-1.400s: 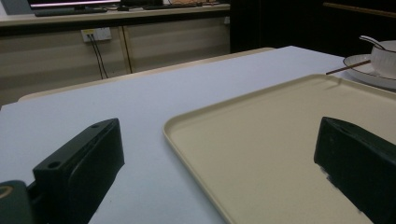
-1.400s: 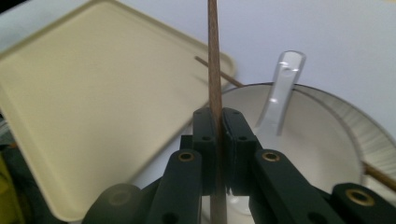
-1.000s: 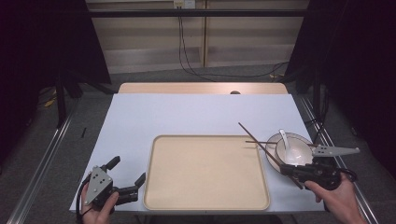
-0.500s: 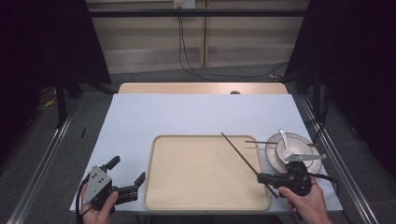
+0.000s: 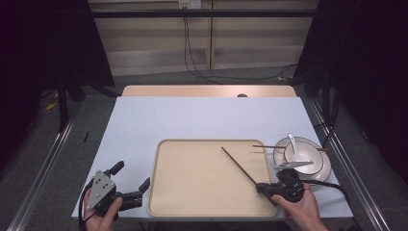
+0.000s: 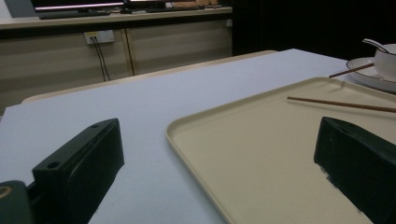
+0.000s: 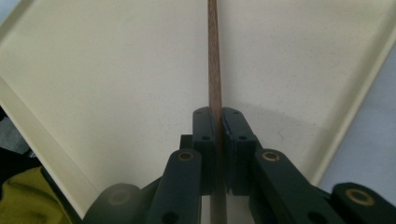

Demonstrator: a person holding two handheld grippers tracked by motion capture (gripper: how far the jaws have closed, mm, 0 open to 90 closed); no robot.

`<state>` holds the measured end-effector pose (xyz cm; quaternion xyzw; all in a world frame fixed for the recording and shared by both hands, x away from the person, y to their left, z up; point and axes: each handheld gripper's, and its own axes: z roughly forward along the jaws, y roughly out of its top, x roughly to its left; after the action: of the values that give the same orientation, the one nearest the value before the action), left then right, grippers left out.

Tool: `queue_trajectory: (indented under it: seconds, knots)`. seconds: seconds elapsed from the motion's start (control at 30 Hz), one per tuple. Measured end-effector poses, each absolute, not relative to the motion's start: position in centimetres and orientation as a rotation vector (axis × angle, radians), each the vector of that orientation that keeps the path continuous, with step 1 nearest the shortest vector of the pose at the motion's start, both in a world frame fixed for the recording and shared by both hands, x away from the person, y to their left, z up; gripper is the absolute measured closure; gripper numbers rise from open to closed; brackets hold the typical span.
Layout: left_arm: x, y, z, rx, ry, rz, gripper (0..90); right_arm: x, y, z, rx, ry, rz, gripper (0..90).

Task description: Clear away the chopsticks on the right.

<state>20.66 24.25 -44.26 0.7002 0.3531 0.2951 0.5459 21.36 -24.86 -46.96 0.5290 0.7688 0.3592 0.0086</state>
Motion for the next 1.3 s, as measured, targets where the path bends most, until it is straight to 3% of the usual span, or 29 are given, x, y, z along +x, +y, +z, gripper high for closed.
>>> queue_trajectory:
  seconds: [0.67,1.3]
  knots:
    - [20.7,24.3,-44.3,1.660,0.836,0.706,1.5,21.3,-24.7,-46.9,1.625,2.403,1.126,76.3]
    - [20.7,24.4,-44.3,1.660,0.839,0.710,1.5,19.6,-28.9,-42.6,1.218,2.319,1.349,24.1]
